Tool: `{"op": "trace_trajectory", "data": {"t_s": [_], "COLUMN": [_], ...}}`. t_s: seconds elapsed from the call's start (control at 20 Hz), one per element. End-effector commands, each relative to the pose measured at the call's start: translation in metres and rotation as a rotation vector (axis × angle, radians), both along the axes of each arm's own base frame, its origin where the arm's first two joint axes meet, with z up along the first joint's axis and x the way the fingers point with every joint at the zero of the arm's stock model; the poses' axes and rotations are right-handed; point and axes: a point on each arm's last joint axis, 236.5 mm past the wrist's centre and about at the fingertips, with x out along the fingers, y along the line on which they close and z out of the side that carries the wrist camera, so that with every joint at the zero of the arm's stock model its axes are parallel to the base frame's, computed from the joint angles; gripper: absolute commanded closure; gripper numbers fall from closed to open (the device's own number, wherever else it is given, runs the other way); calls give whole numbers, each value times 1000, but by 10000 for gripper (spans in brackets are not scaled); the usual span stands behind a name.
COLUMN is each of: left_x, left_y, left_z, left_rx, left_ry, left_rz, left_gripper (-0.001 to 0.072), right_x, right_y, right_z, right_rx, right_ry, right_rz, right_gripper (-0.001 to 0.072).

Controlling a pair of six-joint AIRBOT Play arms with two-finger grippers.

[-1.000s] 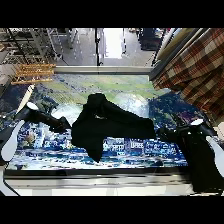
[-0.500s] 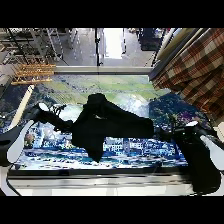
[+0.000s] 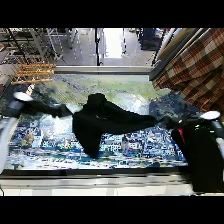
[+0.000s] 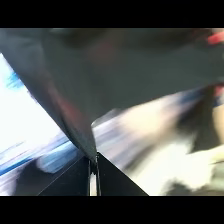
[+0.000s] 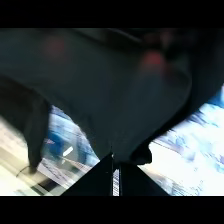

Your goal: Fold the clothes and pants, and hang the long-sleeved shirts on hangers.

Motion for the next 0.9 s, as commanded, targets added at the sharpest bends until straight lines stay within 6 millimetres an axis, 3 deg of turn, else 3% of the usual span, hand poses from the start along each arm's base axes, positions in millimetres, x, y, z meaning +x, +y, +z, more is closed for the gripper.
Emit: {"op": "trace_trajectory", "data": {"t_s": [0.0,0.1,0.2,0.3,0.35,0.45,0.5,0.55,0.65,0.7,0.8,0.85], "left_x": [-47,-116,-194,-255,-277,-307,-307,-294,-233,-191,-115,-79], "left_y": [18,46,78,96,94,77,69,63,63,71,76,65], "left_z": [266,405,512,570,583,589,586,579,543,514,442,397], "left_rx": [-538,-762,-950,-1018,-996,-884,-806,-701,-419,-280,-126,-98], "left_ry": [-496,-837,-1138,-1341,-1402,-1537,-1566,-1577,-1474,-1379,-1178,-1060], "left_rz": [13,30,113,216,248,261,277,312,406,447,441,388], "left_gripper": [703,703,702,701,701,700,700,700,701,701,701,701], "right_x": [-35,-66,-128,-198,-226,-263,-268,-263,-225,-195,-122,-80], "right_y": [16,12,1,6,16,35,37,36,28,24,16,11], "right_z": [155,274,387,460,483,512,520,522,508,489,438,404], "right_rx": [-131,-244,-346,-405,-406,-386,-382,-381,-368,-363,-291,-244], "right_ry": [-389,-717,-1040,-1291,-1379,-1487,-1510,-1506,-1410,-1315,-1093,-975], "right_rz": [3,-162,-392,-507,-516,-497,-495,-494,-461,-419,-322,-276], "right_gripper": [695,695,695,696,696,696,696,696,696,695,695,695]}}
